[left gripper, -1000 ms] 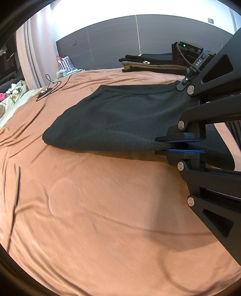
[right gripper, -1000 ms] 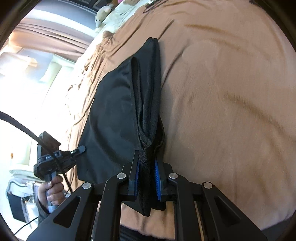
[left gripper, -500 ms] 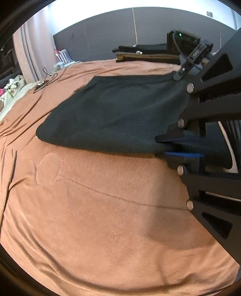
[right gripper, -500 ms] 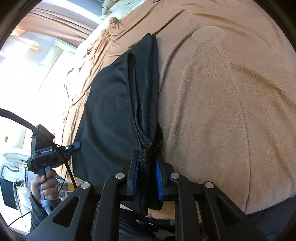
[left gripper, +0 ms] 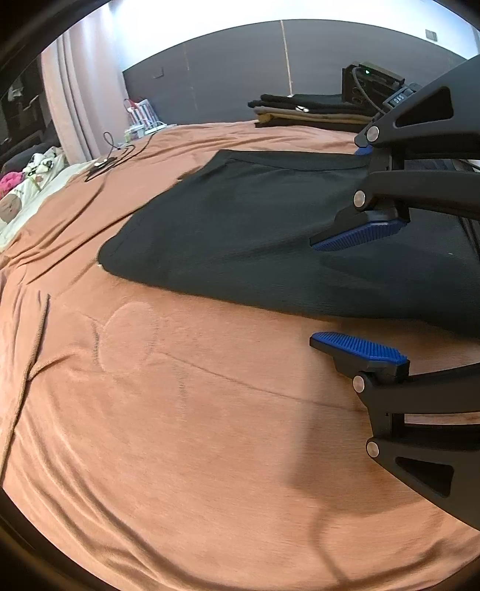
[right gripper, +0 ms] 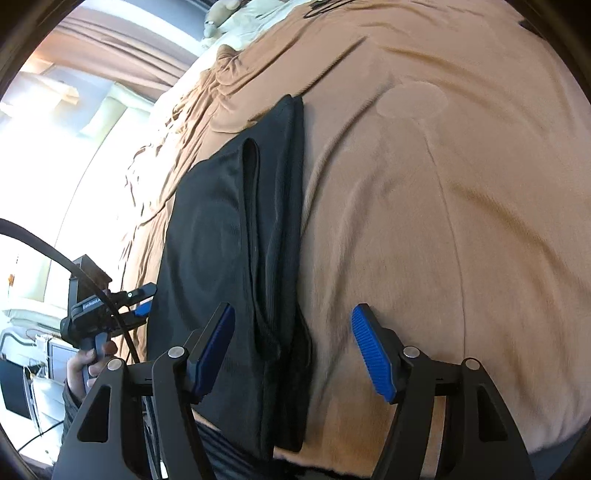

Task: Fold small clothes
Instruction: 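Grasp the folded black shirt's end with the left gripper while the right gripper grasps it, then lift the folded shirt off the bed with both grippers and carry it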

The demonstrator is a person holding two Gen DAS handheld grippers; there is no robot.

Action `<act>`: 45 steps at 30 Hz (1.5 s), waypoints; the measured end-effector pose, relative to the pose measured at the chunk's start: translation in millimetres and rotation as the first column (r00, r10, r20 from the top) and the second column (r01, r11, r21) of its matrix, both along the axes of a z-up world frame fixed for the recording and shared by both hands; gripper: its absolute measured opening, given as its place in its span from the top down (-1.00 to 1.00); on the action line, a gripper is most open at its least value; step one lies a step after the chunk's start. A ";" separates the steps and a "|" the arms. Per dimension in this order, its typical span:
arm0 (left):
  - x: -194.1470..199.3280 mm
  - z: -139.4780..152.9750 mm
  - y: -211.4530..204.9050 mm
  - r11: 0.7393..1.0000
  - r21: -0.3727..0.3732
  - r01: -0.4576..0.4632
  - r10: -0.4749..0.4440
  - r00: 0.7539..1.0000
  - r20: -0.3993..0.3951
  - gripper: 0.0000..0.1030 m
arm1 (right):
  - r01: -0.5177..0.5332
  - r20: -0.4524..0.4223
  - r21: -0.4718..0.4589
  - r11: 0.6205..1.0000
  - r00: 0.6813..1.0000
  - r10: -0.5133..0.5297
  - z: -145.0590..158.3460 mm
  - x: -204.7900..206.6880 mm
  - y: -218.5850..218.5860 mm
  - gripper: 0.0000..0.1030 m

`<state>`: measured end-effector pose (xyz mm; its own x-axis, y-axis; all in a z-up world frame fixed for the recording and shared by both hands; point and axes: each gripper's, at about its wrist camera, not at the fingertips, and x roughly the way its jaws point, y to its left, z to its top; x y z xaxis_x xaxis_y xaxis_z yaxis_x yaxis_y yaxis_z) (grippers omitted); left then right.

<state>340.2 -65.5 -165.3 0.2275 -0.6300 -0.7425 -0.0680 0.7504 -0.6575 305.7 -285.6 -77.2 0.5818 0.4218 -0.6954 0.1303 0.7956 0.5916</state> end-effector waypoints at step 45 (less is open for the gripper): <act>141.4 -4.8 -25.9 1.000 0.017 0.011 -0.012 0.999 0.046 0.19 | -0.186 0.089 0.093 0.978 0.980 0.178 -35.1 163.6 -4.6 0.00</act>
<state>481.6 -91.3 -170.2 0.2543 -0.6208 -0.7416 -0.0290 0.7616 -0.6474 469.3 -290.2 -112.3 0.5408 0.5911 -0.5984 -0.0622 0.7375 0.6724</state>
